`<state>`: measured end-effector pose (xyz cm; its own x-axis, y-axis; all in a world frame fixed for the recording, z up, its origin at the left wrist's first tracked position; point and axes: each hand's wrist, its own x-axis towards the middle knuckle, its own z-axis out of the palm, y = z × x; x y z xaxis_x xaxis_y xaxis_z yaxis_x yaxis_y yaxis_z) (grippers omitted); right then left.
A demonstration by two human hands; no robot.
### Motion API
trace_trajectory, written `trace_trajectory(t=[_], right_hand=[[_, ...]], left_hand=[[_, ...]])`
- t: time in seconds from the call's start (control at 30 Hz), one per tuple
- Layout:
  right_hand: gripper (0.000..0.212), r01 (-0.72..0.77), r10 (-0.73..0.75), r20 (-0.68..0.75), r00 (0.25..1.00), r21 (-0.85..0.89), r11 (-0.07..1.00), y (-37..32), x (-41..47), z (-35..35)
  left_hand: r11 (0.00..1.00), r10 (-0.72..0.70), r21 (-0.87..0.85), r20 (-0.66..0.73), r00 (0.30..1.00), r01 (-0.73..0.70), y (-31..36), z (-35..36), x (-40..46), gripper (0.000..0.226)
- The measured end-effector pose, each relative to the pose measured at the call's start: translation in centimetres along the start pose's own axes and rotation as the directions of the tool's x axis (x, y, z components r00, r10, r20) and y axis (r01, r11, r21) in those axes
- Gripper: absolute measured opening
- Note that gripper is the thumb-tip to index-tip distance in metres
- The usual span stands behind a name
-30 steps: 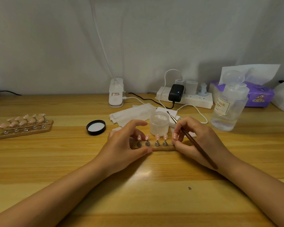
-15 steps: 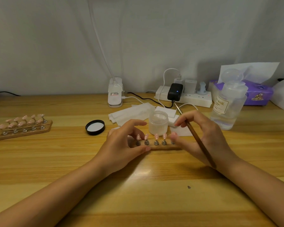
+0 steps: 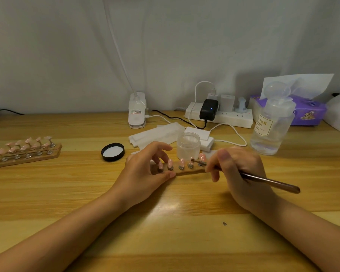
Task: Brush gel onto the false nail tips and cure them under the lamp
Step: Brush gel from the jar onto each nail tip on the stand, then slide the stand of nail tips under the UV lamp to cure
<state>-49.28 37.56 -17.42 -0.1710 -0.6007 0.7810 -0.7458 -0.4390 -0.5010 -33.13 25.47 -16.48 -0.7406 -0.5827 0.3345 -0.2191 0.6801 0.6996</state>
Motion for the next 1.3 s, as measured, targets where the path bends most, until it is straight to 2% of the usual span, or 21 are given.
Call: trace_trajectory(t=[0.2,0.3,0.4,0.47,0.57,0.63,0.73,0.83,0.97,1.1,1.2,1.3], right_hand=[[0.059,0.011,-0.011,-0.018,1.0,0.024,1.0,-0.2,0.1,0.0],[0.052,0.033,-0.033,0.001,0.999,-0.066,0.997,-0.4,0.2,0.1],[0.049,0.054,-0.054,-0.005,0.999,-0.011,0.998,-1.0,0.3,0.0],[0.036,0.061,-0.061,-0.035,0.998,-0.017,0.998,-1.6,0.8,-0.4],[0.015,-0.092,0.086,-0.113,0.99,-0.048,0.995,-2.1,2.8,-2.1],[0.007,-0.184,0.161,-0.156,0.975,-0.15,0.971,-1.9,4.2,-3.7],[0.009,-0.197,0.209,-0.025,0.978,-0.459,0.866,-1.0,4.5,-5.3],[0.02,-0.087,0.3,0.204,0.932,-0.676,0.732,-0.4,2.6,-5.8],[0.025,-0.011,0.368,0.328,0.87,-0.733,0.68,-0.5,0.7,-5.6],[0.034,0.03,0.408,0.381,0.83,-0.761,0.649,-0.4,0.6,-4.9],[0.03,0.161,0.403,0.468,0.787,-0.785,0.598,-0.6,0.7,-4.5],[0.031,0.251,0.433,0.523,0.734,-0.802,0.543,-0.7,1.0,-4.4]], left_hand=[[1.0,0.006,-0.004,0.004,1.0,-0.006,0.0,0.0,0.0,0.047],[1.0,0.01,-0.002,0.0,1.0,-0.01,-0.1,0.0,0.0,0.047],[1.0,0.02,-0.003,-0.007,1.0,-0.02,-0.3,0.0,0.0,0.047],[1.0,0.023,-0.008,-0.007,1.0,-0.023,-0.4,0.1,0.0,0.046],[0.998,0.063,-0.023,-0.051,0.997,-0.065,-0.4,0.1,0.0,0.045],[0.994,0.111,-0.013,-0.088,0.99,-0.112,-0.3,0.1,-0.1,0.044],[0.985,0.171,-0.017,-0.13,0.977,-0.174,0.0,0.1,-0.4,0.04],[0.978,0.194,-0.043,-0.174,0.966,-0.204,0.3,0.0,-0.4,0.036],[0.978,0.189,-0.043,-0.225,0.956,-0.204,0.6,0.0,-0.4,0.036],[0.976,0.134,-0.14,-0.219,0.967,-0.167,0.9,-0.2,-0.2,0.039],[0.967,0.071,-0.224,-0.219,0.973,-0.121,1.5,-0.5,-0.2,0.046],[0.948,0.074,-0.291,-0.198,0.977,-0.131,2.5,-1.1,0.0,0.055]])
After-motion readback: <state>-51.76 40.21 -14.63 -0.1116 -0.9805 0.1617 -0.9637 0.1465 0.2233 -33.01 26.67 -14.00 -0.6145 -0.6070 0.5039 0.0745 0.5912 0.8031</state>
